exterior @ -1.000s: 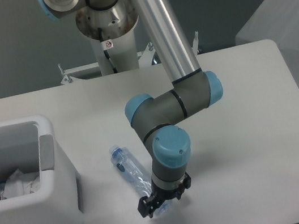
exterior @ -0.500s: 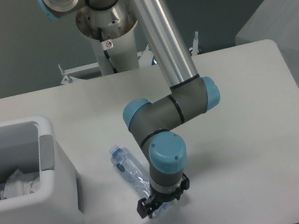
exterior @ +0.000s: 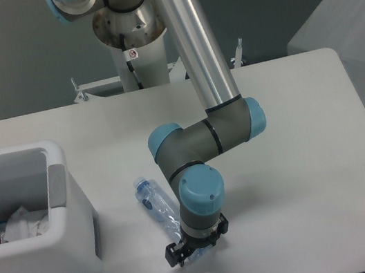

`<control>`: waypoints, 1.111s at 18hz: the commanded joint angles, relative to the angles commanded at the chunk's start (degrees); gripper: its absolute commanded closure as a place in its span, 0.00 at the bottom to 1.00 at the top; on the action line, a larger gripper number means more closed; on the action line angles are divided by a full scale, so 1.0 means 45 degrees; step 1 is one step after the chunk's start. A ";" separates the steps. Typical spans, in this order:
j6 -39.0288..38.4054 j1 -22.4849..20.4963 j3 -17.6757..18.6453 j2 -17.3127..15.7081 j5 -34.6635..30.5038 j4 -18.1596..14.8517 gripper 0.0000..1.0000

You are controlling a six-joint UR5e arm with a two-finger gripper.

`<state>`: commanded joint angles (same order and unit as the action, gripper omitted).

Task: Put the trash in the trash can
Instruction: 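Close the gripper around the bottle's end and adjust the grip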

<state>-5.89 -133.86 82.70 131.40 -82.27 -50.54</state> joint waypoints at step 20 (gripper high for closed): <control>0.0039 0.0176 0.0117 -0.0117 0.0000 -0.0058 0.37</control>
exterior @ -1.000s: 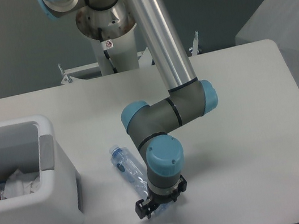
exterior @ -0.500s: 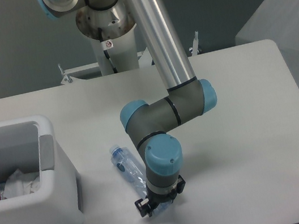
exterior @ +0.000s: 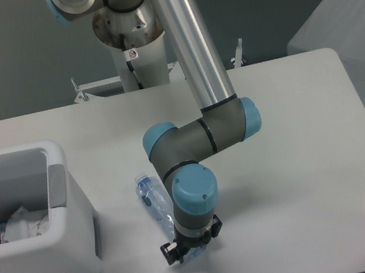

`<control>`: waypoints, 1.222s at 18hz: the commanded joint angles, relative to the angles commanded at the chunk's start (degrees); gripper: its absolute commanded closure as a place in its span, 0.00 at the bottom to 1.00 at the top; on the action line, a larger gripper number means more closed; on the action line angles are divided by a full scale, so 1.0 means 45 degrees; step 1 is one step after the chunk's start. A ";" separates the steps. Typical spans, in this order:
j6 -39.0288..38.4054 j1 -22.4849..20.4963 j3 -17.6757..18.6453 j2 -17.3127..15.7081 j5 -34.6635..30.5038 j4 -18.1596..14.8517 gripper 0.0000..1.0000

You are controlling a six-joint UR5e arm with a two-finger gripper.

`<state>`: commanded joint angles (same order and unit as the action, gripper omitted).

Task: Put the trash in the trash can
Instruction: 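Close the gripper around the bottle's end and adjust the grip, then lift the water bottle and carry it over the trash bin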

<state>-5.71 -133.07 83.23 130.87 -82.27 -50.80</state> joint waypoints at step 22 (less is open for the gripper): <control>0.0039 -0.0566 -0.1484 -0.3336 0.0059 0.1344 0.37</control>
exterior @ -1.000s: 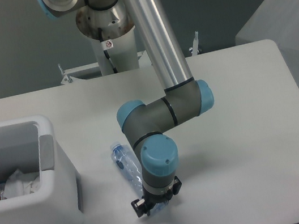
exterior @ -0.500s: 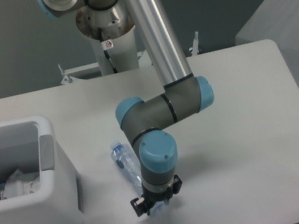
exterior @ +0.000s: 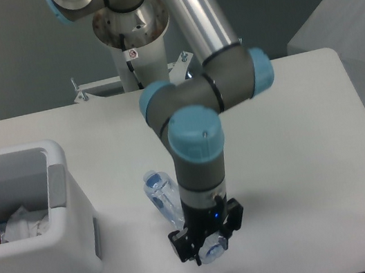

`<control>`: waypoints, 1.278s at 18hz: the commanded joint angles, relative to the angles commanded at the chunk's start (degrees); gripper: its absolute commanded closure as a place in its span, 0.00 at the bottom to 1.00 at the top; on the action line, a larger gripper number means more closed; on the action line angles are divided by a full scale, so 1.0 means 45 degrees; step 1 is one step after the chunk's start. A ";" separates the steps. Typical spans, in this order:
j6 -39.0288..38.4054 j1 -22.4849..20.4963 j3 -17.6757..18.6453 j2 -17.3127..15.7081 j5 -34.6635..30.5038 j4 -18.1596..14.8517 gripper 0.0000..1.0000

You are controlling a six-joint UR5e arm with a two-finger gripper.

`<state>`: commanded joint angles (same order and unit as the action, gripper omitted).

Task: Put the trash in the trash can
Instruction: 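Lift the water bottle and carry it over the trash bin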

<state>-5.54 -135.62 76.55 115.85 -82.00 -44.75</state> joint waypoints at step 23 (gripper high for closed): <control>-0.0078 0.2516 -0.0567 -0.2777 0.0742 0.2172 0.37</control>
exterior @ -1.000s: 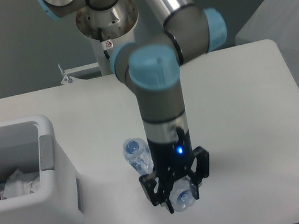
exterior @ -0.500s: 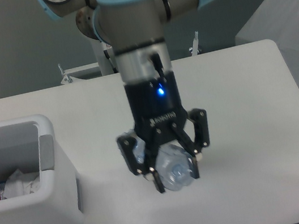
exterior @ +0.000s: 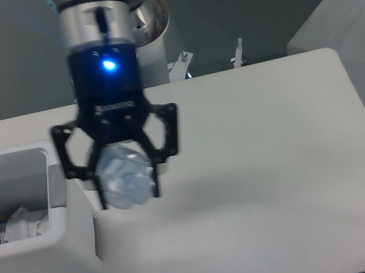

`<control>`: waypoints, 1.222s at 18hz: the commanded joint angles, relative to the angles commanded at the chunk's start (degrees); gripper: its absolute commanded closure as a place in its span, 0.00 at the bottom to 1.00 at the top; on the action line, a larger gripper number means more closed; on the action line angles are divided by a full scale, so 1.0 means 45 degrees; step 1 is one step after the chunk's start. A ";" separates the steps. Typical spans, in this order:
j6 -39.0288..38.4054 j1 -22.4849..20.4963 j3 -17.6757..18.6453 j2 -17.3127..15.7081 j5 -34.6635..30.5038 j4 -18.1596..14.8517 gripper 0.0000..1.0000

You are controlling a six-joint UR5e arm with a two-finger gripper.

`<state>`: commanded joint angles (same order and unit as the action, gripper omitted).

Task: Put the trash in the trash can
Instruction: 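Lift the water bottle and carry it over the trash bin, then lower the bottle into the bin and open the gripper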

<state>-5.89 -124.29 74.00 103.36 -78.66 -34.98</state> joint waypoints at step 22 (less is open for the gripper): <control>0.0097 0.2015 0.0331 0.1152 0.0000 -0.0020 0.33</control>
<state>-5.45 -115.22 75.49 108.54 -78.66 -35.07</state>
